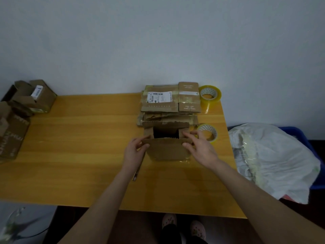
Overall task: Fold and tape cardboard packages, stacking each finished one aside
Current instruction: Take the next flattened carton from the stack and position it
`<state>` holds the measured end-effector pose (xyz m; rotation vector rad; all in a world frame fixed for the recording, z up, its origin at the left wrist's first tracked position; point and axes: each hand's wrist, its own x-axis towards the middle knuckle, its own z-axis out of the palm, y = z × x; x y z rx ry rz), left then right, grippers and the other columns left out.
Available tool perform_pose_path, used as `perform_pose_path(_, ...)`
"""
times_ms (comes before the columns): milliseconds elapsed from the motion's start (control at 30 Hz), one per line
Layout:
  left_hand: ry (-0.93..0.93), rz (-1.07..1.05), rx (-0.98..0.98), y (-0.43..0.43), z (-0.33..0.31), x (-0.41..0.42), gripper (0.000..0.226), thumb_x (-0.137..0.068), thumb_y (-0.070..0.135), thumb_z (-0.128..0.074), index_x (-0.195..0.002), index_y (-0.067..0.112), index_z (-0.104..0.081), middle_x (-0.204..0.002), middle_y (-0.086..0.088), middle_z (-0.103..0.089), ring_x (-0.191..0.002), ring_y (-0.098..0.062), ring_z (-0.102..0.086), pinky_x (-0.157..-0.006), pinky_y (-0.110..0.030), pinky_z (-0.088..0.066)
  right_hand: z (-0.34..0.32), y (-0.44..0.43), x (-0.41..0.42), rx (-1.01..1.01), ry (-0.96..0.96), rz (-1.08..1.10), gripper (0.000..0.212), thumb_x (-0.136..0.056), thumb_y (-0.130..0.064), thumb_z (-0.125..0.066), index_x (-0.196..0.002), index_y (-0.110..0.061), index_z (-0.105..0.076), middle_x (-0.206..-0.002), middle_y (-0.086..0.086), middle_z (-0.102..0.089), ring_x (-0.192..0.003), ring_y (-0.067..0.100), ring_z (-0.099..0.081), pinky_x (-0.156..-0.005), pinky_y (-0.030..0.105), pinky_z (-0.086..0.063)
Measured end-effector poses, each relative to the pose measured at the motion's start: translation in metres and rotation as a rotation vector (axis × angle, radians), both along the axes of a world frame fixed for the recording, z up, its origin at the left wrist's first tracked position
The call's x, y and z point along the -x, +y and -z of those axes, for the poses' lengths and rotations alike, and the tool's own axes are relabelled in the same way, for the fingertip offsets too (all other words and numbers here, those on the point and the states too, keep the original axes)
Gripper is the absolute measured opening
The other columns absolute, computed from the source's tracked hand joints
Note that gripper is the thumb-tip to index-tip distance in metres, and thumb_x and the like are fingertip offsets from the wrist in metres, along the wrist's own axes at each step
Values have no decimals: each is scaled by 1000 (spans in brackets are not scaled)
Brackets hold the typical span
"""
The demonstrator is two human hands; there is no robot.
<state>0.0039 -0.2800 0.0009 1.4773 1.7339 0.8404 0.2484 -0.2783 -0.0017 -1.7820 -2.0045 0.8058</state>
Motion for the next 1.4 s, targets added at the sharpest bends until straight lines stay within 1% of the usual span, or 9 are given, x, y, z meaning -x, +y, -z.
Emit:
perform_pose_path(200, 100, 34, -16, 12, 0, -4, 18, -91, 17, -62, -107, 8, -63, -132, 0, -46, -116, -15, -49, -91, -22, -42, -7, 4, 3, 32, 12, 92, 44, -95, -45, -52, -136, -28, -52, -134, -5, -42, -98, 12, -57, -82, 33, -52)
perform_pose_path(400, 158, 165, -6, 26, -6, -2, 46, -85, 19, -69, -128, 22, -53, -128, 3, -57, -118, -16, -52, -92, -26, -45, -8, 8, 10, 35, 43, 210, 45, -84, -48, -66, -123, -27, -57, -126, -5, -52, -86, 10, -58, -81, 38, -54)
perform_pose_path(533, -23, 39, -9, 27, -7, 2, 92, -75, 16, -79, -148, 21, -24, -149, 2, -32, -119, -11, -47, -96, -31, -47, -9, 13, 16, 106, 139, 328, 84, -77, -45, -74, -144, -24, -28, -129, -1, -57, -95, 20, -65, -84, 44, -55)
perform_pose_path(633, 73, 109, 56, 39, -14, 4, 115, -70, 22, -83, -152, 29, -4, -156, 6, -22, -122, -15, -46, -97, -41, -48, -17, 18, 16, 118, 39, 219, 103, -80, -44, -72, -152, -37, 1, -149, 6, -37, -121, 29, -54, -93, 45, -49)
perform_pose_path(700, 228, 207, 76, 46, -18, 6, 104, -71, 27, -82, -151, 31, -15, -154, 4, -28, -128, -21, -44, -99, -47, -47, -23, 20, 16, 135, -35, 142, 88, -85, -42, -67, -151, -40, -10, -151, 7, -29, -124, 30, -50, -93, 42, -47)
perform_pose_path(800, 398, 323, 39, 43, -17, 5, 67, -84, 29, -69, -144, 24, -38, -151, 8, -32, -131, -19, -42, -102, -39, -45, -23, 18, 17, 129, -106, 79, 66, -90, -41, -61, -148, -33, -31, -153, 4, -25, -132, 29, -42, -102, 42, -43)
perform_pose_path(1033, 453, 347, 134, 35, -9, -8, 58, -101, 27, -43, -152, 23, -17, -160, 1, 10, -143, -28, -24, -107, -38, -34, -26, 27, 20, 152, -117, 4, 60, -85, -39, -68, -137, -20, -42, -153, 1, -28, -132, 25, -42, -105, 43, -39)
perform_pose_path(1267, 394, 282, 61, 25, -7, -20, 50, -101, 16, -41, -149, 21, -27, -160, 2, -3, -140, -23, -30, -104, -30, -35, -22, 25, 10, 139, 68, 58, 41, -86, -31, -69, -125, -26, -56, -130, 0, -46, -110, 18, -53, -89, 31, -44)
perform_pose_path(1400, 328, 202, 74, 21, -4, -29, 56, -101, 19, -43, -151, 18, -20, -160, 9, -5, -140, -15, -30, -106, -28, -34, -21, 23, 8, 127, -10, 73, 40, -91, -33, -62, -130, -32, -54, -138, -1, -40, -117, 21, -50, -95, 36, -44)
